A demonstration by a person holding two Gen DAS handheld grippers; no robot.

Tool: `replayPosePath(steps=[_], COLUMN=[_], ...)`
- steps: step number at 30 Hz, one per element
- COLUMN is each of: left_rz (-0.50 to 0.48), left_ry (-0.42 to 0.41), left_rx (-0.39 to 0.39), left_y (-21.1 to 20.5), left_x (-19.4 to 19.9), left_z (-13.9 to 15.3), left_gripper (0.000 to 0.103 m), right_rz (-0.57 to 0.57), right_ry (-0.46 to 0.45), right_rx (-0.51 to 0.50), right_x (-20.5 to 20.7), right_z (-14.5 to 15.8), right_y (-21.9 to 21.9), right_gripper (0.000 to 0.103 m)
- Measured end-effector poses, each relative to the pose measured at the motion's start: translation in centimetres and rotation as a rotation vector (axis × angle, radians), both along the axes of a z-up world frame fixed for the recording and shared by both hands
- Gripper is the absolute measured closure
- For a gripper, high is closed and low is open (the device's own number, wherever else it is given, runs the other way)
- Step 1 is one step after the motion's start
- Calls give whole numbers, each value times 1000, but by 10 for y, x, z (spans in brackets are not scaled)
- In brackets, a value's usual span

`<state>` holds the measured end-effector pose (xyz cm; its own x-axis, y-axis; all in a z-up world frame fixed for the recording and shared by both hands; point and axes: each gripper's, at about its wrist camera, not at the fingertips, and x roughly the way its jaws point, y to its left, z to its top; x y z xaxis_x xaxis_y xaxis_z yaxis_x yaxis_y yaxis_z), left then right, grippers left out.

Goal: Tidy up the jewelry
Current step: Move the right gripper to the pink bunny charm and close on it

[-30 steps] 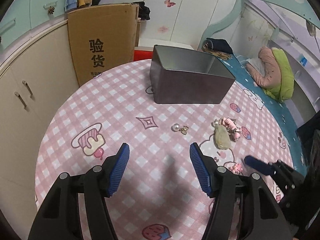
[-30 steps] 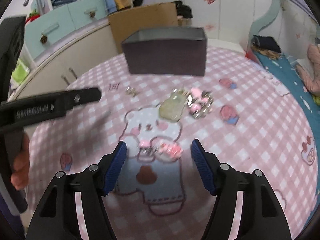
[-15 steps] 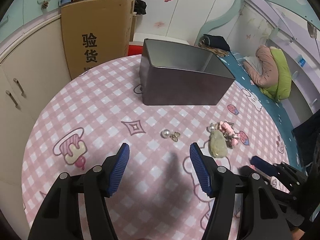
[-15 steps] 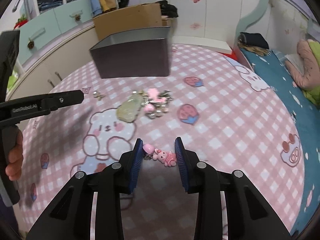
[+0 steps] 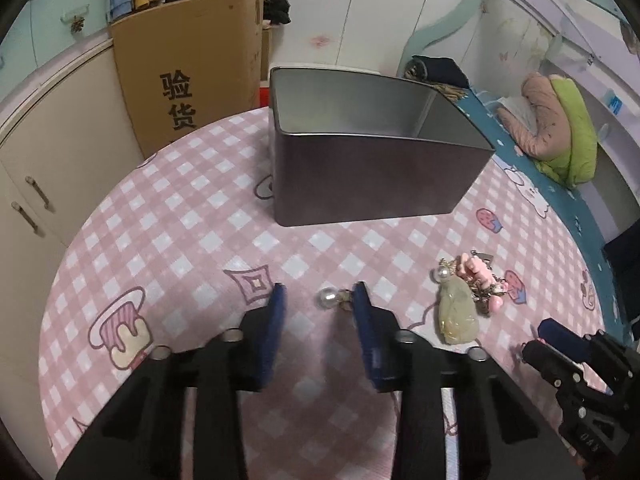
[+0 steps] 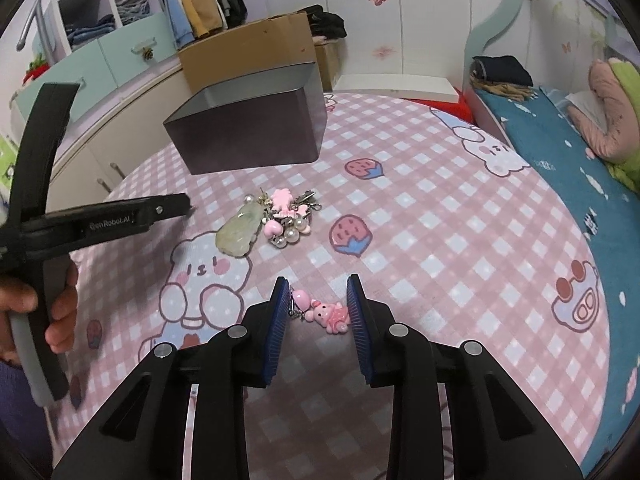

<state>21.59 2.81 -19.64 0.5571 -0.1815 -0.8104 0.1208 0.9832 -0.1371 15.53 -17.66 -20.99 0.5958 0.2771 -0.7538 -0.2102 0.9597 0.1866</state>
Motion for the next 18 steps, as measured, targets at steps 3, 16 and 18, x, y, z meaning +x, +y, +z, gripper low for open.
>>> replayPosePath(steps=[3, 16, 18], left_rz=[-25, -60, -42], left_ry=[-9, -17, -18], left_rx=[5, 3, -14], left_y=[-3, 6, 12], left_x=[-2, -15, -15], left_z=[0, -3, -3], left_gripper=[83, 103, 103], right_rz=[-1, 27, 12], right_ry=[1, 15, -1], right_rx=[4, 6, 10], right_x=[0, 5, 3], right_z=[1, 0, 1], right_y=[-1, 3, 2], right_gripper=[73, 84, 82])
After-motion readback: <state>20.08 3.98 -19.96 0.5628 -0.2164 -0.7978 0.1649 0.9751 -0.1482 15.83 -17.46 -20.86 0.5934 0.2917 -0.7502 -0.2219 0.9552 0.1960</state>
